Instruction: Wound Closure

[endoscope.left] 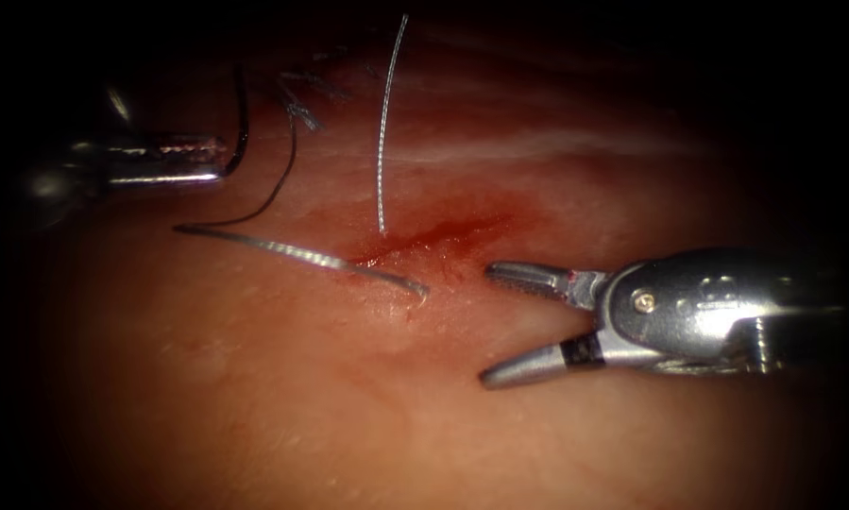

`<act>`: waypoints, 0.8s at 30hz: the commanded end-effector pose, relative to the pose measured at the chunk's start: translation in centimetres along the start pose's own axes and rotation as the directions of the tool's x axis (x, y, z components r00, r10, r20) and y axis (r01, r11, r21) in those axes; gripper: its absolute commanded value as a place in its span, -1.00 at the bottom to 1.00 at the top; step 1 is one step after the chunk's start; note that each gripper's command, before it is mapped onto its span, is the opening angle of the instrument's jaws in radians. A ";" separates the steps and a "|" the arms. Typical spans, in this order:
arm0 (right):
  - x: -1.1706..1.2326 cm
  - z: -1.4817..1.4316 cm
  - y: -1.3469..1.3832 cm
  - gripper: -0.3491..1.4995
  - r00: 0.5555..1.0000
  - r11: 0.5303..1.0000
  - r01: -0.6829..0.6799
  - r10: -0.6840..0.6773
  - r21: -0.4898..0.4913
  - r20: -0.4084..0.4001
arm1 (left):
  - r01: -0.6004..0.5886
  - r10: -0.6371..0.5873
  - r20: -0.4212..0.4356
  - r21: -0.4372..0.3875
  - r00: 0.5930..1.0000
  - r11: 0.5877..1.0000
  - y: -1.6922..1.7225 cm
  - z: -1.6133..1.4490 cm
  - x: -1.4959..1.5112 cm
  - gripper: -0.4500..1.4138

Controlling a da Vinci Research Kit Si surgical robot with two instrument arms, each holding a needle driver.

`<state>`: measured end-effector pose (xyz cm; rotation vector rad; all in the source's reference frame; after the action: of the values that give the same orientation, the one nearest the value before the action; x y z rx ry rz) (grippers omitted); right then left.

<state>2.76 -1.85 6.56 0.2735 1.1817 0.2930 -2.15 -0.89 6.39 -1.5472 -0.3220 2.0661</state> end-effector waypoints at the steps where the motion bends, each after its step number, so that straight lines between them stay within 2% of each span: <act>1: -0.02 0.20 0.05 0.77 1.000 1.000 0.000 0.000 -0.010 -0.006 | 0.001 -0.001 0.000 0.000 1.000 1.000 0.02 0.05 -0.07 -1.00; 3: -0.04 0.35 0.10 0.71 1.000 1.000 -0.001 0.001 -0.013 -0.015 | 0.001 -0.001 0.000 0.000 1.000 1.000 0.02 0.05 -0.07 -1.00; 6: -0.06 0.43 0.09 0.40 1.000 1.000 0.002 -0.002 0.024 -0.023 | 0.001 -0.001 0.000 0.000 1.000 1.000 0.02 0.05 -0.07 -1.00; 7: -0.04 0.46 0.07 0.11 1.000 0.999 0.005 -0.003 0.044 -0.027 | 0.001 -0.001 0.000 0.000 1.000 1.000 0.02 0.05 -0.07 -1.00; 12: 0.02 0.50 -0.01 -0.19 0.999 0.998 0.007 -0.005 0.067 -0.032 | 0.001 -0.001 0.002 0.000 1.000 1.000 0.02 0.05 -0.07 -1.00; 13: 0.04 0.51 -0.03 -0.43 0.999 0.997 0.008 -0.005 0.078 -0.035 | 0.001 -0.001 0.002 0.000 1.000 1.000 0.02 0.05 -0.07 -1.00; 14: 0.04 0.51 -0.04 -0.83 0.999 0.995 0.010 -0.006 0.096 -0.039 | 0.000 0.000 0.002 0.000 1.000 1.000 0.03 0.04 -0.07 -1.00; 15: 0.05 0.50 -0.05 -1.00 0.999 0.994 0.013 -0.008 0.111 -0.042 | 0.000 0.000 0.002 -0.001 1.000 1.000 0.03 0.04 -0.07 -1.00; 18: 0.06 0.44 -0.12 -1.00 0.999 0.988 0.025 -0.021 0.151 -0.027 | 0.000 0.000 0.002 -0.001 1.000 1.000 0.02 0.03 -0.08 -1.00; 24: 0.06 0.29 -0.23 -1.00 0.999 0.985 0.032 -0.029 0.171 -0.019 | 0.000 0.000 0.002 -0.002 1.000 1.000 0.02 0.02 -0.08 -1.00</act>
<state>3.00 -2.02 6.49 0.4050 1.2281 0.1650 -2.12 -0.90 6.39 -1.5460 -0.3231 2.0703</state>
